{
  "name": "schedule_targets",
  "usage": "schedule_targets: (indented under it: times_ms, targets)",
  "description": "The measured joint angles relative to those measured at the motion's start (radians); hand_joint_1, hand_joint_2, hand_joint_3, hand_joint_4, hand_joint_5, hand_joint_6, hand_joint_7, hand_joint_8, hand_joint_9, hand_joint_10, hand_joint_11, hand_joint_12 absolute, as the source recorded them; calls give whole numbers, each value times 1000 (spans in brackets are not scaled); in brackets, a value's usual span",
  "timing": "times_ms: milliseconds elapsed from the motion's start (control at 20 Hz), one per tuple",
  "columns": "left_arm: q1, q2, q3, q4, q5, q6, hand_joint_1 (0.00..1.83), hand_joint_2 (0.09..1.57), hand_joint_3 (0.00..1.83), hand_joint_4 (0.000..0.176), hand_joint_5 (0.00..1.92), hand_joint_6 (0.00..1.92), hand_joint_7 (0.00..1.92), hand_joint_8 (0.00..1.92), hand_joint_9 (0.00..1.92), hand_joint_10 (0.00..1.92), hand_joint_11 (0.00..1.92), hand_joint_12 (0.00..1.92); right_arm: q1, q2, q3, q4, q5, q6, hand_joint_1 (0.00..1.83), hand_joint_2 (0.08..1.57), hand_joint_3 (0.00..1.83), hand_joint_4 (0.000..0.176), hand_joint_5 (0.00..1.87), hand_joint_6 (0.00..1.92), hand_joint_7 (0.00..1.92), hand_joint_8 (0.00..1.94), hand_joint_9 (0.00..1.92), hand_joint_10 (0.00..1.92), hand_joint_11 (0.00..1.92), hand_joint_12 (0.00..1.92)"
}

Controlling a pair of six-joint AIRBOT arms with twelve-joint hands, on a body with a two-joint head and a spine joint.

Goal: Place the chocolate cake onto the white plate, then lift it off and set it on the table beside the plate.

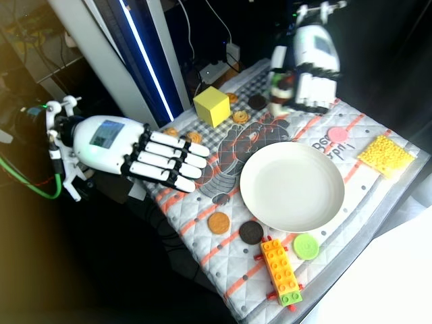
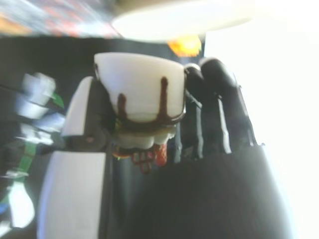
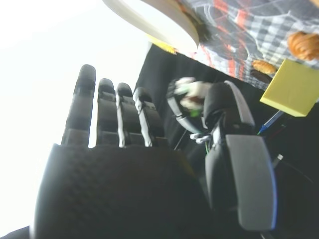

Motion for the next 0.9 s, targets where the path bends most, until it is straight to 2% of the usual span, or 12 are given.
schedule_targets:
  times_ms: [100,200,250,350,450,500,550,650,750,800,850,900]
  targets:
    - [-34,-81,59,-19,51,1,1301,1161,0,0,179,1497,152,1772,360,1895,532,1920,0,0,2,6,9,0,470,1278,0,0,0,0,0,0,0,0,0,544]
    - [-68,-136,111,-39,93,0,1320,1154,0,0,204,1539,149,1719,228,1847,347,1921,0,0,3,5,15,0,452,1291,0,0,0,0,0,0,0,0,0,878]
    - [-79,-166,142,-65,103,0,1294,1264,10,0,255,1559,508,1635,223,1841,290,1921,0,0,5,6,13,0,434,1289,0,0,0,0,0,0,0,0,0,953]
    - [-94,-212,200,-105,129,1,1113,1341,14,0,506,1642,545,1697,348,1892,407,1921,0,0,6,8,16,0,409,1288,0,0,0,0,0,0,0,0,0,609]
    - [-102,-271,255,-125,172,5,1025,1408,5,15,511,1713,439,1815,316,1881,419,1921,0,0,6,7,14,0,419,1299,1,0,0,0,0,0,0,0,0,621]
    - [-105,-316,287,-140,200,5,1383,1157,0,0,331,1256,262,1372,323,1543,298,1768,0,0,6,5,15,1,395,1303,1,0,0,0,0,0,0,0,0,619]
    - [-106,-335,300,-145,209,3,1383,1157,0,0,331,1256,262,1372,323,1543,298,1768,0,0,6,4,15,1,395,1303,1,0,0,0,0,0,0,0,0,619]
    - [-106,-381,339,-163,239,4,1365,1130,0,0,424,877,347,1015,335,1267,263,1627,0,0,7,5,14,2,428,1290,0,0,0,0,0,0,0,0,0,232]
    - [-106,-409,374,-194,265,5,1170,1105,0,1,328,681,308,453,137,807,16,1481,0,0,13,8,14,8,432,1290,0,0,0,0,0,0,0,0,0,150]
    - [-105,-409,377,-199,272,9,1071,1076,0,55,221,449,156,184,27,454,2,1158,0,0,13,10,14,8,472,1283,0,1,0,0,0,0,0,0,0,29]
    - [-103,-409,377,-256,273,72,1021,1052,0,77,177,252,66,57,5,210,0,938,0,0,13,8,14,9,497,1278,0,0,0,0,0,0,0,0,0,5]
    - [-103,-407,369,-337,272,180,920,1031,0,120,38,94,12,11,0,41,0,526,0,-1,13,4,15,11,521,1274,0,0,0,0,0,0,0,0,0,0]
